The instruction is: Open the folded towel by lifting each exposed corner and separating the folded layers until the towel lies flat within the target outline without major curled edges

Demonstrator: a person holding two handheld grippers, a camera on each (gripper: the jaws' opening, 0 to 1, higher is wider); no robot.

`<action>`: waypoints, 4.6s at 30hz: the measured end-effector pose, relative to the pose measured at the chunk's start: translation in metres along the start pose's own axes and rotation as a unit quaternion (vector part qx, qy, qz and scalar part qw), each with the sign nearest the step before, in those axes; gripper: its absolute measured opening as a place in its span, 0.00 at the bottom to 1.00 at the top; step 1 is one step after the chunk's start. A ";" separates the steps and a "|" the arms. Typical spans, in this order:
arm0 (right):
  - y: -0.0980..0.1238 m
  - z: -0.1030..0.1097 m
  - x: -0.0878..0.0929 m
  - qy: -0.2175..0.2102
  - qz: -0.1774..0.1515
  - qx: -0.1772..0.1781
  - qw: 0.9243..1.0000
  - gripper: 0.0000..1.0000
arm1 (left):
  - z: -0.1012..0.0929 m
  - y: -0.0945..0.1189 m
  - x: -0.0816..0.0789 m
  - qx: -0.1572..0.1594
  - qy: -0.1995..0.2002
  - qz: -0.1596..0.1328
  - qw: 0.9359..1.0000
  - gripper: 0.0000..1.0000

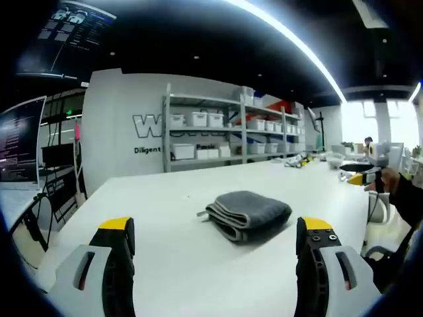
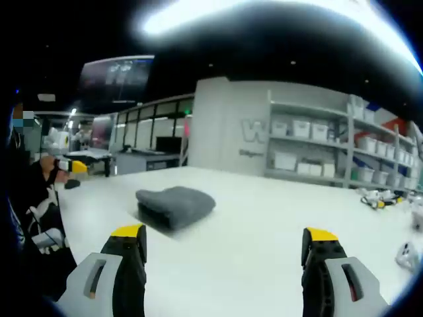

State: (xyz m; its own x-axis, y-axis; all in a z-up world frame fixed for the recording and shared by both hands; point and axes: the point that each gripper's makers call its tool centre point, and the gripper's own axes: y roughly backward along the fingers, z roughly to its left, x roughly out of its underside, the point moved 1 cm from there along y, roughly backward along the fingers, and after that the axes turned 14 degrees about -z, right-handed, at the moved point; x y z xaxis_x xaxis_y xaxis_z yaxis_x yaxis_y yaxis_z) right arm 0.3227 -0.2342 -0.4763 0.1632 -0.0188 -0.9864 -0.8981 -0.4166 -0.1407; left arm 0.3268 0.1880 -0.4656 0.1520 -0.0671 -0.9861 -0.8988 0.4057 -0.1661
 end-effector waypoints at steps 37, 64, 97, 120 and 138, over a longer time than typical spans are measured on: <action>-0.037 -0.024 -0.022 -0.003 -0.020 0.003 1.000 1.00 | 0.018 -0.001 -0.013 -0.036 0.000 -0.026 0.999 1.00; -0.010 -0.011 -0.013 0.020 -0.015 -0.010 1.000 1.00 | 0.012 0.010 -0.022 -0.012 0.000 -0.037 0.999 0.96; -0.027 -0.048 -0.053 0.038 -0.005 0.009 0.999 1.00 | 0.030 -0.016 -0.060 -0.022 -0.013 -0.013 1.000 0.96; -0.059 -0.062 -0.083 0.056 0.000 0.001 0.998 1.00 | 0.052 -0.033 -0.077 -0.017 -0.004 -0.007 1.000 0.94; -0.063 -0.064 -0.089 0.069 0.001 -0.009 0.998 1.00 | 0.054 -0.039 -0.089 -0.025 -0.017 -0.013 0.999 0.93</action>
State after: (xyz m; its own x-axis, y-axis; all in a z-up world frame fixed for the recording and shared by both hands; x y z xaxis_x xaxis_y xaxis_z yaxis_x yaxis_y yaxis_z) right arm 0.3902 -0.2643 -0.3740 0.2175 -0.1448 -0.9653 -0.8911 -0.4330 -0.1358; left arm 0.3704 0.2276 -0.3714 0.1885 -0.0456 -0.9810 -0.9135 0.3586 -0.1921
